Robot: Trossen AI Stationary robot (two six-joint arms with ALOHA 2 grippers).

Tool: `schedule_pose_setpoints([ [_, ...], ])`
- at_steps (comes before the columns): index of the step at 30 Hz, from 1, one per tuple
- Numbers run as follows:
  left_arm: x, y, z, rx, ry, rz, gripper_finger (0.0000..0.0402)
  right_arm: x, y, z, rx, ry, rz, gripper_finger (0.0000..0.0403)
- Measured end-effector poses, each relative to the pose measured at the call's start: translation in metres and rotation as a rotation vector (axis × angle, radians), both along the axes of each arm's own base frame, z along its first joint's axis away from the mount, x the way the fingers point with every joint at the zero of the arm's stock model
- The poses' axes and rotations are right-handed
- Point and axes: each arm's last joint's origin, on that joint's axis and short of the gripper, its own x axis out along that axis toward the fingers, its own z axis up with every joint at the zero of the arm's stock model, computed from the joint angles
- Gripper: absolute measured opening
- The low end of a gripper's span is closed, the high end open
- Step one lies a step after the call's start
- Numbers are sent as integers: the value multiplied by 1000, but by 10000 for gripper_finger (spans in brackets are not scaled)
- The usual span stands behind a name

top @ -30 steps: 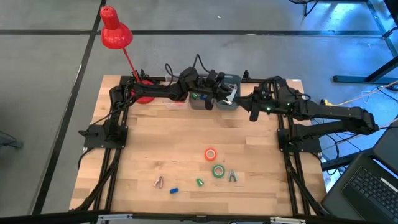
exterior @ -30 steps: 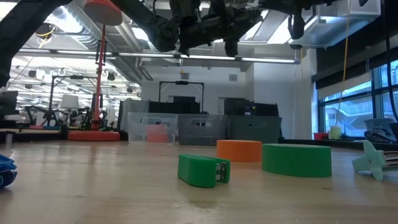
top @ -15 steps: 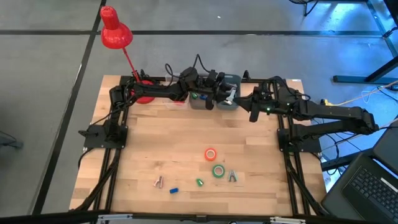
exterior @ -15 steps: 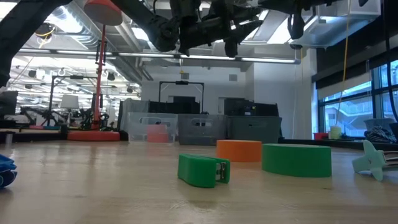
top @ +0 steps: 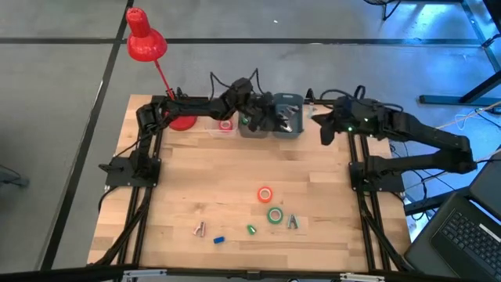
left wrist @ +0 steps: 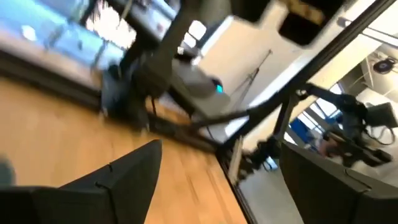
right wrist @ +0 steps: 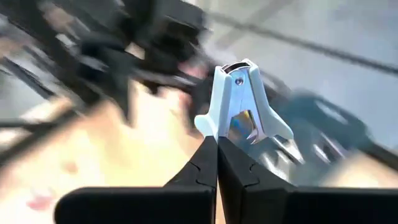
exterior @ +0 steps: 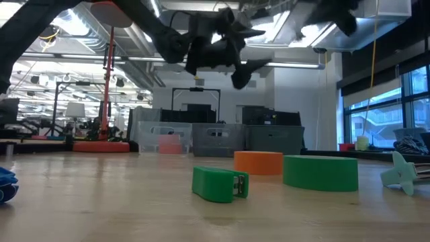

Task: Pick and place Stapler, Stapler remover, tape
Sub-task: Put the left light blue staple remover into the blue bin

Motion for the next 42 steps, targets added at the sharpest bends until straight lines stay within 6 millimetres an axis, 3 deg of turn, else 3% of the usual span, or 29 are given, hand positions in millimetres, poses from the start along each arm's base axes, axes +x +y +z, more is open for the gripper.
schedule_pose_setpoints([
  [3, -1, -15, -11, -16, 43, -12, 308, -3, -13, -14, 85, 88, 7, 0],
  [6, -5, -29, -3, 28, 18, 50, 306, 1, -32, -38, 161, 165, 29, 0],
  [13, -27, -60, 42, 282, 29, 269, 305, 34, -100, -83, 267, 211, 90, 0],
  [18, -54, -91, 74, 506, 111, 360, 305, 54, -151, -114, 315, 362, 85, 0],
  [22, -77, -108, 95, 574, 155, 431, 305, 66, -178, -140, 384, 492, 119, 0],
  [29, -119, -119, 123, 608, 250, 597, 305, 84, -199, -168, 421, 603, 155, 0],
  [36, -157, -129, 150, 602, 213, 666, 305, 86, -201, -189, 481, 660, 158, 0],
  [42, -177, -133, 166, 596, 154, 695, 305, 86, -202, -192, 485, 670, 153, 2],
])
